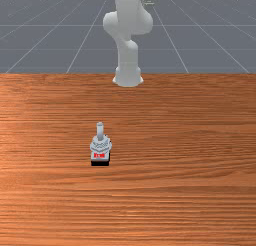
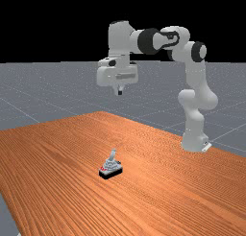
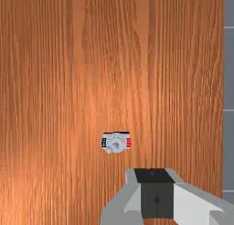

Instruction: Turn on the trigger

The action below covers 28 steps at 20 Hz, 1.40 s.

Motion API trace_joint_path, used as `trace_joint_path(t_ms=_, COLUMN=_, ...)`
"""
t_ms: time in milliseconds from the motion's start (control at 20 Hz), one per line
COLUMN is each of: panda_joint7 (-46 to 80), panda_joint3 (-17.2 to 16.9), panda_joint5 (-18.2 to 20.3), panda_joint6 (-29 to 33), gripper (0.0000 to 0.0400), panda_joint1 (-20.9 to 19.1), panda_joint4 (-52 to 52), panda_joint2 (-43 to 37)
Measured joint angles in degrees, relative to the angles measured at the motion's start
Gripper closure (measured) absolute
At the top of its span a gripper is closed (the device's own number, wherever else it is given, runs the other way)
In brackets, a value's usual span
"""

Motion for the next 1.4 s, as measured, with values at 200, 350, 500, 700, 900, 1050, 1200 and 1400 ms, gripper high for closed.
trace_joint_path(t_ms=200, panda_joint7=0.44, panda_joint3=-0.04, panda_joint5=-0.84, panda_joint6=0.11, gripper=0.04, panda_joint1=0.23, panda_joint4=-0.15, panda_joint2=0.0)
trace_joint_path(t_ms=350, panda_joint7=-0.61, panda_joint3=0.11, panda_joint5=0.27, panda_joint6=0.04, gripper=0.04, panda_joint1=-0.02, panda_joint4=-0.05, panda_joint2=-0.01)
trace_joint_path(t_ms=500, panda_joint7=0.34, panda_joint3=-0.02, panda_joint5=-0.81, panda_joint6=0.09, gripper=0.04, panda_joint1=0.25, panda_joint4=-0.1, panda_joint2=-0.03)
trace_joint_path(t_ms=700, panda_joint7=4.01, panda_joint3=-0.62, panda_joint5=-9.0, panda_joint6=0.2, gripper=0.04, panda_joint1=2.19, panda_joint4=-1.07, panda_joint2=-0.02)
trace_joint_path(t_ms=900, panda_joint7=-8.64, panda_joint3=0.78, panda_joint5=-1.98, panda_joint6=5.38, gripper=0.04, panda_joint1=-0.02, panda_joint4=-5.42, panda_joint2=-0.78)
trace_joint_path(t_ms=1050, panda_joint7=3.11, panda_joint3=-0.47, panda_joint5=-8.66, panda_joint6=7.88, gripper=0.04, panda_joint1=2.06, panda_joint4=-8.4, panda_joint2=-0.48)
trace_joint_path(t_ms=1200, panda_joint7=6.68, panda_joint3=-0.52, panda_joint5=-3.47, panda_joint6=9.7, gripper=0.04, panda_joint1=1.55, panda_joint4=-9.75, panda_joint2=-0.04)
trace_joint_path(t_ms=1400, panda_joint7=-6.75, panda_joint3=1.56, panda_joint5=8.68, panda_joint6=14.81, gripper=0.04, panda_joint1=-2.06, panda_joint4=-14.36, panda_joint2=1.03)
